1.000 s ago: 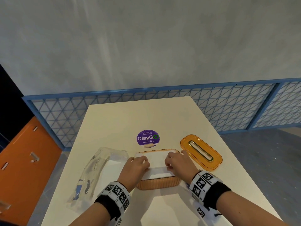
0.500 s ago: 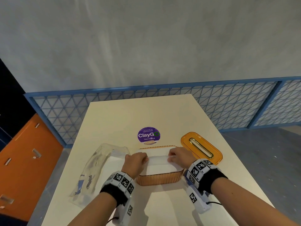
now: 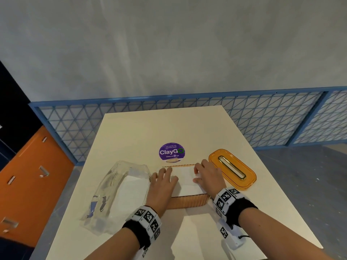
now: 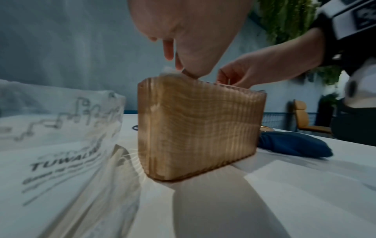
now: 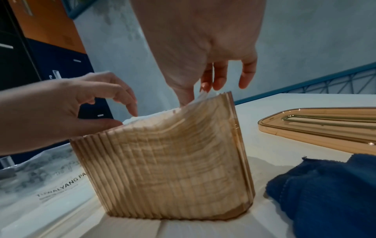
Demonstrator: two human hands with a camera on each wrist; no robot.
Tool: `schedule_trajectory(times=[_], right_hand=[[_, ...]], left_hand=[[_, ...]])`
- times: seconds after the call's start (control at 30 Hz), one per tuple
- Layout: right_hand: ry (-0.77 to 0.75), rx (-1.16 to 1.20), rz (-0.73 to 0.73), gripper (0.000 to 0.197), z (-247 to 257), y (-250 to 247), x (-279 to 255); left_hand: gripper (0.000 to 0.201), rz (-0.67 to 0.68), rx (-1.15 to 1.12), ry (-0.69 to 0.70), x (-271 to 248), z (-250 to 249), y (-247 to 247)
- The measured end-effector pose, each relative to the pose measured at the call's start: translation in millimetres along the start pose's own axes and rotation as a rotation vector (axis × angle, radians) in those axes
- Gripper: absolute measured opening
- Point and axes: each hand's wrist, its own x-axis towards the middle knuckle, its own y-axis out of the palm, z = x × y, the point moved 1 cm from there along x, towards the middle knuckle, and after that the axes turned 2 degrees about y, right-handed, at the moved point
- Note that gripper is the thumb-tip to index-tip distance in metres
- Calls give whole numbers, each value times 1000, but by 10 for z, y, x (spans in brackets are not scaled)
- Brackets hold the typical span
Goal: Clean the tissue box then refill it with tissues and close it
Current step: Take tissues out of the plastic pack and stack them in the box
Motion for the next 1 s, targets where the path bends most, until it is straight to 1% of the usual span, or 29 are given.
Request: schedule_trajectory(times=[0.07,0.13,0.2,0.27,0.3,0.33,0.37,0.4,0.47,0.5,0.6,0.73,0.87,1.0], right_hand=[[-44,-65,-30,23,17,-18,-12],[-72,-151,-33,23,49,-71,-33],[-116,-253,-5,28,80,-116,-69],[-181,-305,-33,34,82,-83,-100],[-227,-329,-34,34,97,-84,-120],[-270,-343,-2,31,110,-101,-146],[-307,-346,34,23,125,-137,-184],[-312,-343,74,18,128,-149,-220],[-292,-409,149,27,59,-111,-274],[-293,-439,181,29,42,-108,-308],[-302,-453,220,35,29,-93,-399],[-261,-376,261,40,0,-54,-492],[-220,-299,244,37,0,-45,-545],[-170,-251,235,35,21,5,-537]], left_hand=[[56,17,11,35,-24,-72,46],[53,70,-5,67,-38,-117,106],[49,91,-25,54,-60,-155,161],[45,118,-32,29,-76,-196,146],[44,140,-27,13,-80,-217,100],[44,169,-31,-2,-85,-237,43],[45,217,-52,-24,-80,-258,36],[48,274,-55,-34,-85,-256,46],[51,385,-97,-84,-71,-264,47],[51,405,-102,-94,-51,-275,65],[53,416,-223,-175,-15,-318,71],[50,438,-287,-211,-19,-366,36],[50,478,-282,-246,24,-409,60],[52,574,-305,-335,145,-485,12]])
